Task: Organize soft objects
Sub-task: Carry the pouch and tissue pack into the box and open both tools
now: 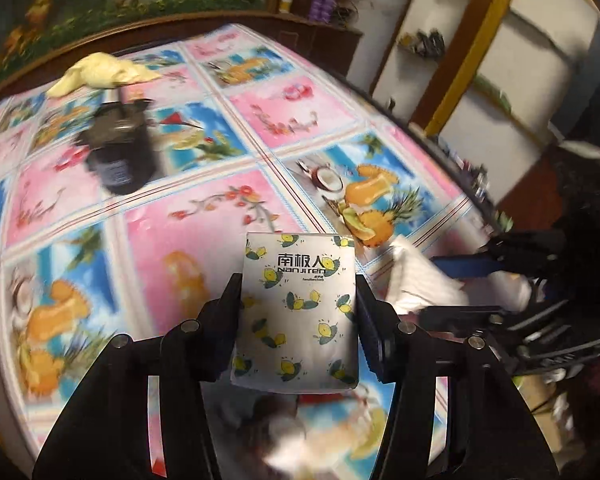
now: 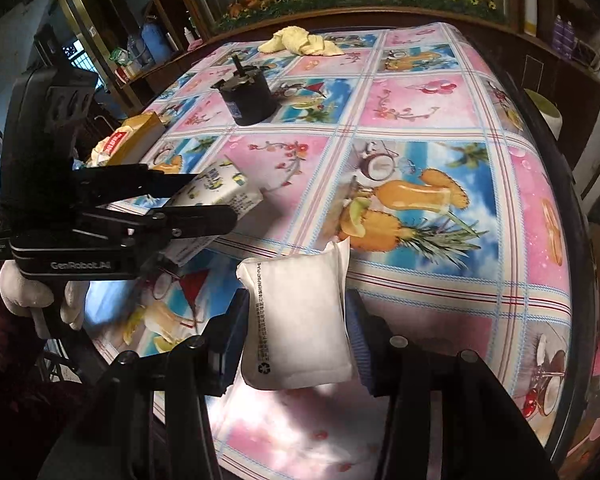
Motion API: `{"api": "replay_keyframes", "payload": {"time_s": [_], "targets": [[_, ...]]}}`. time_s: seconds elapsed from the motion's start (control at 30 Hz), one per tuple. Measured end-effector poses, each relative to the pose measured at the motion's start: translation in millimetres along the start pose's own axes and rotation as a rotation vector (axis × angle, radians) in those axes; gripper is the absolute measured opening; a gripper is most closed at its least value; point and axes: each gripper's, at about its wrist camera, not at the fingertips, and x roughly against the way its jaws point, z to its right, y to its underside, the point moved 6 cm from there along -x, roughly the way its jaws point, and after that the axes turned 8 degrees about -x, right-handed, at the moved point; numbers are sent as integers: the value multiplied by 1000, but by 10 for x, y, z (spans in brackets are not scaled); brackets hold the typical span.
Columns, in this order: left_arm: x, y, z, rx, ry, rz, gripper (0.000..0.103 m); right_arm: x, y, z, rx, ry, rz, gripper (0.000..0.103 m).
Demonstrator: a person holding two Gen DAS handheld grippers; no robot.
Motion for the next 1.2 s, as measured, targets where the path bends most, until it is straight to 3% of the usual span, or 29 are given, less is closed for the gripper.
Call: {"api": "replay_keyframes", "payload": {"time_s": [0.13, 0.3, 0.43, 0.7, 0.87, 1.03, 1.1, 1.2], "targets": [[717, 157, -375, 134, -30, 111, 52, -2, -168, -493, 30, -102, 12, 47], [1544, 559, -1065, 281, -219, 202, 52, -149, -371, -1350, 121, -230, 0, 47], [1959, 1006, -1545, 402, -324, 234, 52, -419, -563, -2011, 177, -294, -30, 47], [1936, 1636, -2185, 560, -441, 185, 53, -1112, -994, -2960, 204, -322, -93, 47], [1805, 1681, -2172, 501, -516, 159, 58, -1663, -1363, -3191, 193, -205, -85, 47], [1841, 1704, -2116, 461, -541, 173, 63, -2160, -1576, -3247, 183, -87, -100, 52], [1887, 1687, -2097, 456, -536, 187, 71, -2242, -1601, -3251, 177, -74, -106, 58], [1965, 1666, -2068, 441, -536, 213, 72, -2203, -1648, -3235, 149, -119, -107, 60]]}}
